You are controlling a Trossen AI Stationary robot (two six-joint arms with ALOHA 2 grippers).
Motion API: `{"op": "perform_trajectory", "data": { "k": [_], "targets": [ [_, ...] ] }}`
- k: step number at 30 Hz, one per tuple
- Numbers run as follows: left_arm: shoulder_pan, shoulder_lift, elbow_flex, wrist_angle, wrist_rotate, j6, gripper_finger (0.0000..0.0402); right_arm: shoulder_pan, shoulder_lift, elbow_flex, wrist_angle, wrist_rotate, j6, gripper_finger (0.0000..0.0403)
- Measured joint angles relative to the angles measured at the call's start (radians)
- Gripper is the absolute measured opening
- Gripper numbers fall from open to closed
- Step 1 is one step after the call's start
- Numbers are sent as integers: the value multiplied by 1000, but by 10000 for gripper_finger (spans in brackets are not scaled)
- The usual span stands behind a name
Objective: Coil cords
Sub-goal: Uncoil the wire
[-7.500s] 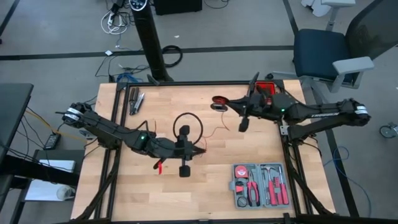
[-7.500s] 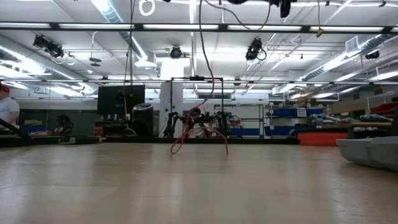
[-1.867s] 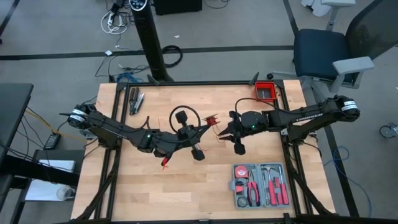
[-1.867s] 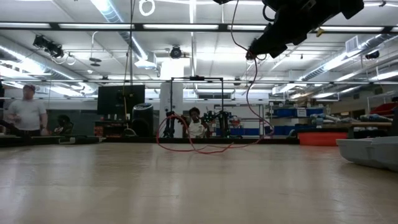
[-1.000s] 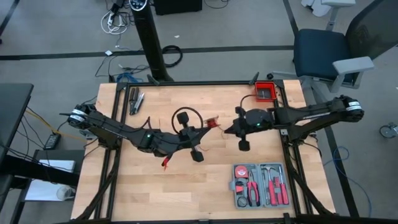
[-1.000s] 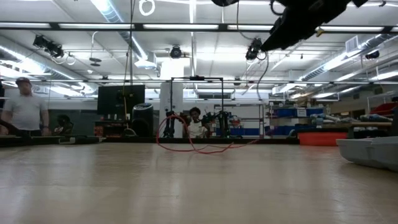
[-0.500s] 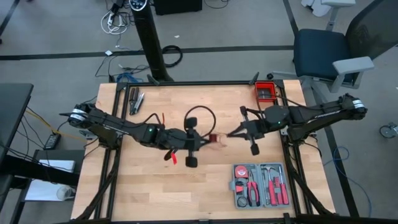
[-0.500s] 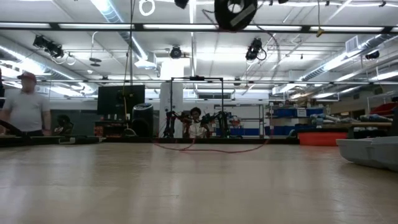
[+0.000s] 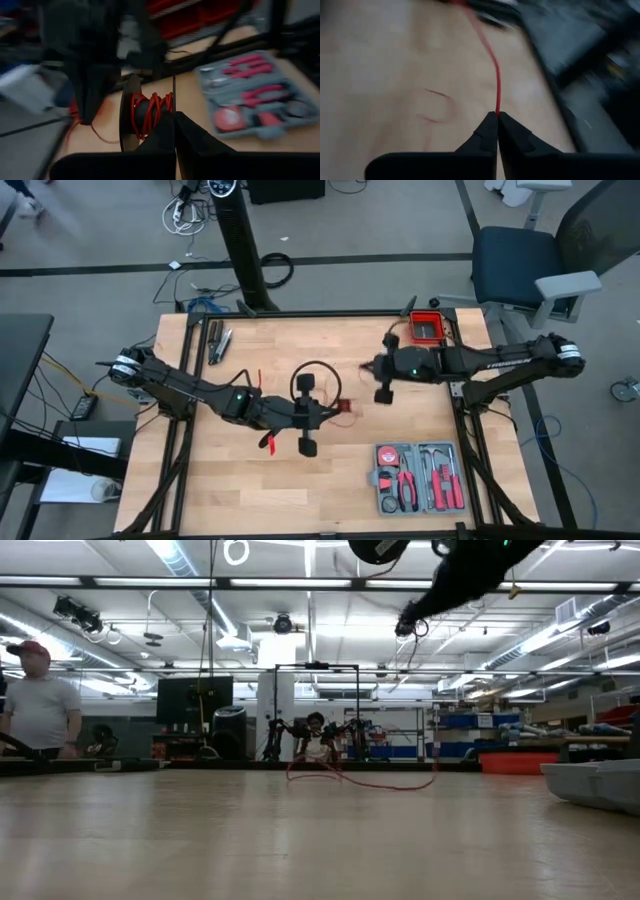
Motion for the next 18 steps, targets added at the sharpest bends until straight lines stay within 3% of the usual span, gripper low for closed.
{"op": "perform_trajectory", "data": {
  "k": [6, 11, 14, 18],
  "targets": [
    [-25, -3, 0, 27, -192, 9, 0, -65, -22, 7, -221, 73, 102, 56],
    [-36, -4, 0, 93, -306, 36, 0, -88, -23, 109, -452, 76, 256, 89],
    [-38, -5, 0, 110, -357, 45, 0, -75, -26, 158, -461, -29, 259, 95],
    [-38, -5, 0, 116, -378, 46, 0, -11, -36, 146, -245, -263, 149, 94]
  ]
}}
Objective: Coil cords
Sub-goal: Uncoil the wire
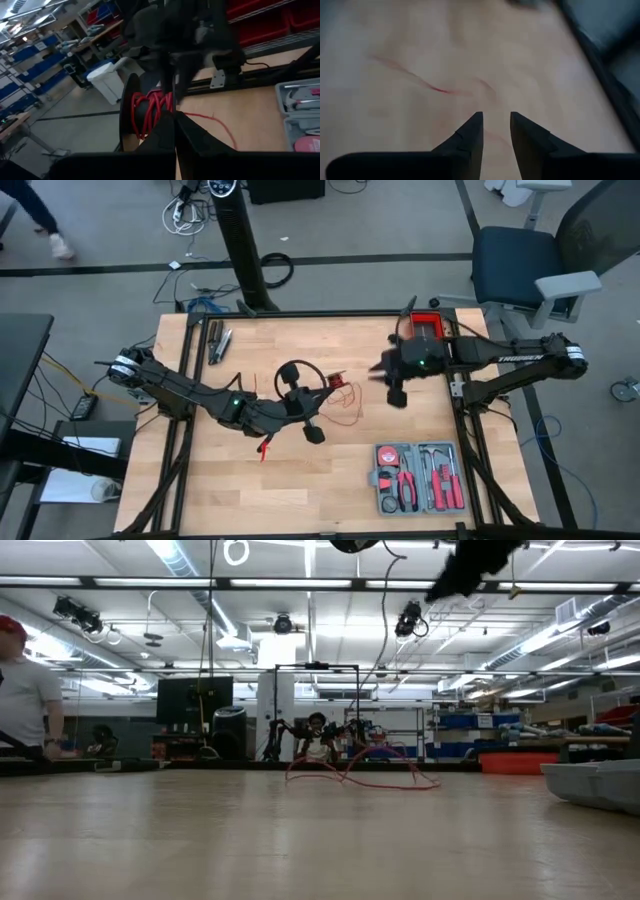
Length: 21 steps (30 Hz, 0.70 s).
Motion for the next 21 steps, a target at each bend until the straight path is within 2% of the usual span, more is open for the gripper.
{"op": "perform_trajectory", "data": {
  "k": [2, 5, 16, 21],
  "targets": [
    [-4, 0, 0, 0, -2, 0, 0, 34, 0, -14, 94, -45, -31, 93],
    [-13, 0, 0, 0, -3, 4, 0, 67, 1, -35, 213, -50, -42, 95],
    [-20, 0, 0, 45, -26, 13, 0, 83, 4, -86, 374, -121, -12, 95],
    [-20, 0, 0, 61, -26, 14, 0, 78, 30, -95, 415, -122, -12, 92]
  ]
}}
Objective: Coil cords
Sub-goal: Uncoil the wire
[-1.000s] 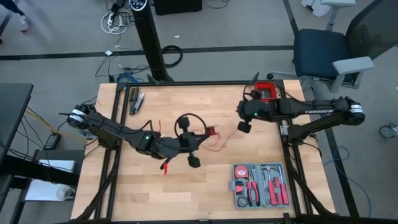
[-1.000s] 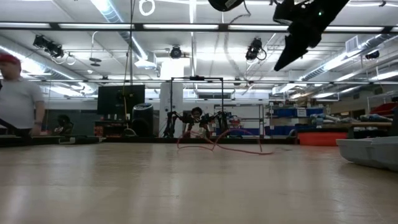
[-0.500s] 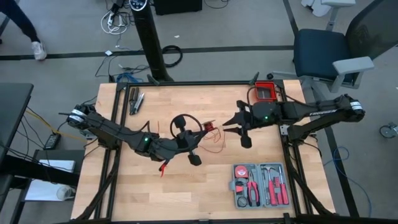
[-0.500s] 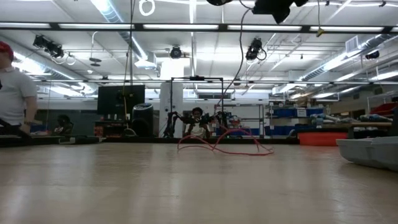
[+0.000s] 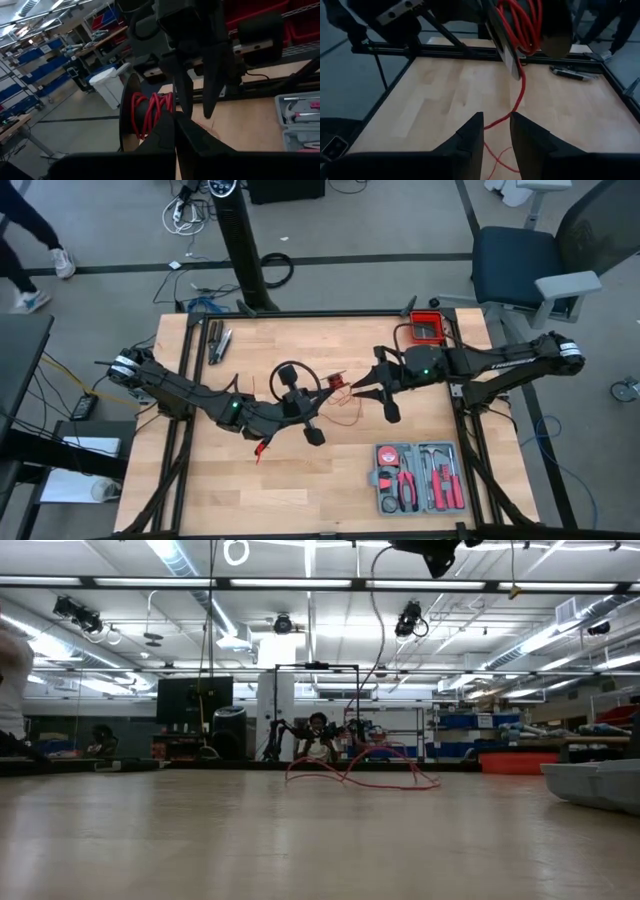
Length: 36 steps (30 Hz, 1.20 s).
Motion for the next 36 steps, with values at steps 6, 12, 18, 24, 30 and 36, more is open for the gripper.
{"op": "perform_trajectory", "data": {
  "k": [6, 12, 18, 24, 30, 36],
  "targets": [
    [0, 0, 0, 0, 0, 0, 0, -3, 48, 0, 42, 1, 0, 91],
    [0, 0, 0, 0, -10, 0, 0, -16, 70, 0, 54, 1, 0, 87],
    [0, 0, 0, -1, -17, 0, 0, -29, 72, 0, 40, 0, -23, 23],
    [-1, 0, 0, -18, -21, -2, 0, -29, 56, 13, -40, -4, -76, 4],
    [-1, 0, 0, -25, -16, -6, 0, -14, -10, 29, -101, -3, -121, 2],
    [17, -1, 0, -73, 178, -66, 0, 49, -63, 29, -43, 47, -175, 1]
  ]
}}
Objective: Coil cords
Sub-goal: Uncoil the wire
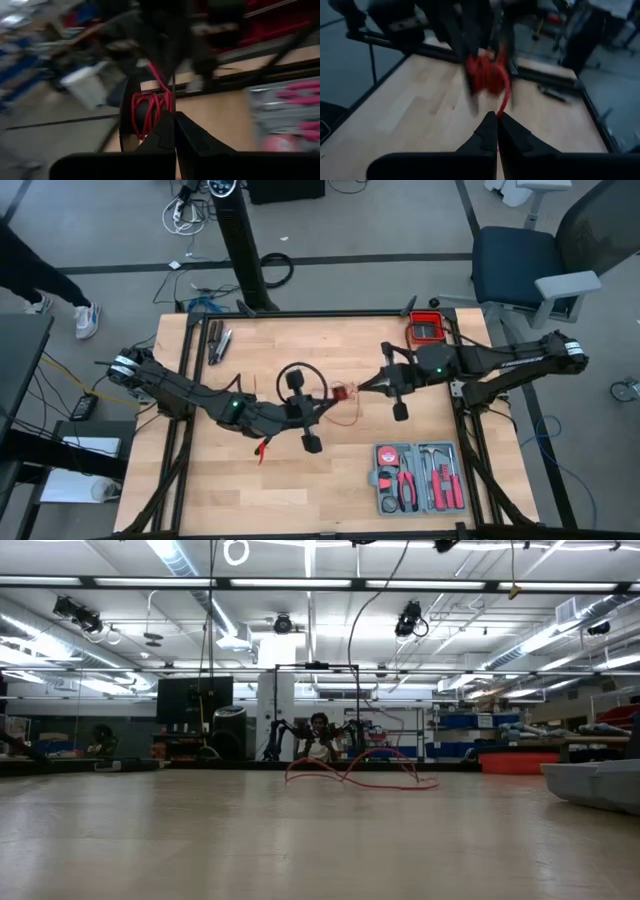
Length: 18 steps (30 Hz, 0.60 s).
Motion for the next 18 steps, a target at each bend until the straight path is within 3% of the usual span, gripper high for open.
{"op": "perform_trajectory", "data": {
  "k": [8, 13, 18],
  "targets": [
    [80, 0, 0, -101, 360, -173, 0, 82, 1, 0, 23, -18, -102, 1],
    [104, 0, 0, -102, 582, -201, 0, 86, 12, 1, 30, -18, -118, 0],
    [104, 1, 0, -109, 641, -199, 0, 86, 20, 1, 14, -54, -115, 0]
  ]
}}
